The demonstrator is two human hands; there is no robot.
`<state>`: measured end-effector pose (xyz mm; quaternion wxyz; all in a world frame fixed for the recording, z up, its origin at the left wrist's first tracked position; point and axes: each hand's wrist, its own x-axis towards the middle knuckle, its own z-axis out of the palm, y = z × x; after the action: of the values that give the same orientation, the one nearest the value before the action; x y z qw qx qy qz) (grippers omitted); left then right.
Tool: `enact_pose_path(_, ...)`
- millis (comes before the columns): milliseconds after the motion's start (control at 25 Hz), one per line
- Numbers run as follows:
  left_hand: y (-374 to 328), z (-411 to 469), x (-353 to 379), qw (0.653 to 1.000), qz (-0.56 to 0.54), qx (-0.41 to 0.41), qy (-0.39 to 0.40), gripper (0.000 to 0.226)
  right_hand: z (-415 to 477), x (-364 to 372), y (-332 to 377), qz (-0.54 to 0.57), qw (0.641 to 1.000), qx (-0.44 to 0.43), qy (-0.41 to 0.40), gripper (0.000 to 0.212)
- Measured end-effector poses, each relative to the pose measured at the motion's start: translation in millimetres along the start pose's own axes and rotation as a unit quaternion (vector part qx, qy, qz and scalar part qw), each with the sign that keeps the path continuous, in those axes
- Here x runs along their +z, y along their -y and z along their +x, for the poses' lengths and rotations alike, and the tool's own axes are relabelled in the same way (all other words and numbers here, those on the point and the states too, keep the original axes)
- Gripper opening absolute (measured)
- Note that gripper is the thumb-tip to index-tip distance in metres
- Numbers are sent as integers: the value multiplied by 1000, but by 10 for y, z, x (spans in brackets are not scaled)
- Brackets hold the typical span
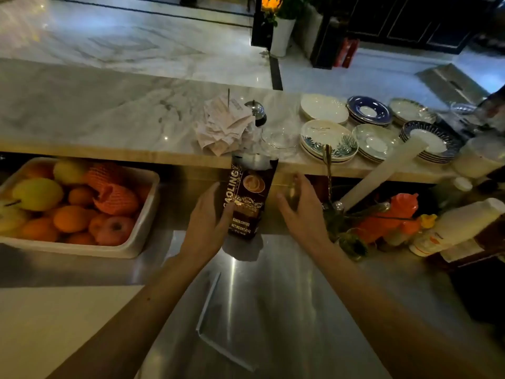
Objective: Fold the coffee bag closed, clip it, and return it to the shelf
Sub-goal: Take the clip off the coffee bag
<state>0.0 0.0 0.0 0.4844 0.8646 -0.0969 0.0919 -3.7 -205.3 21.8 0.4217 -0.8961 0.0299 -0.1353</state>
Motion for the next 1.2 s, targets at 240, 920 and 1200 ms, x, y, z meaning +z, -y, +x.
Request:
enact_pose_path(240, 288, 470, 293, 997, -21, -69, -6, 45, 282, 414, -260, 89, 992, 92, -4, 50)
enact_pose_path(920, 763, 886, 774, 979, -131, -132, -80, 17, 590, 841, -553, 187, 975, 97, -72, 8)
enact_pose_path(1200, 529, 490, 593, 980, -183, -59, -52, 15, 316, 550, -418, 211, 971, 86, -67, 20)
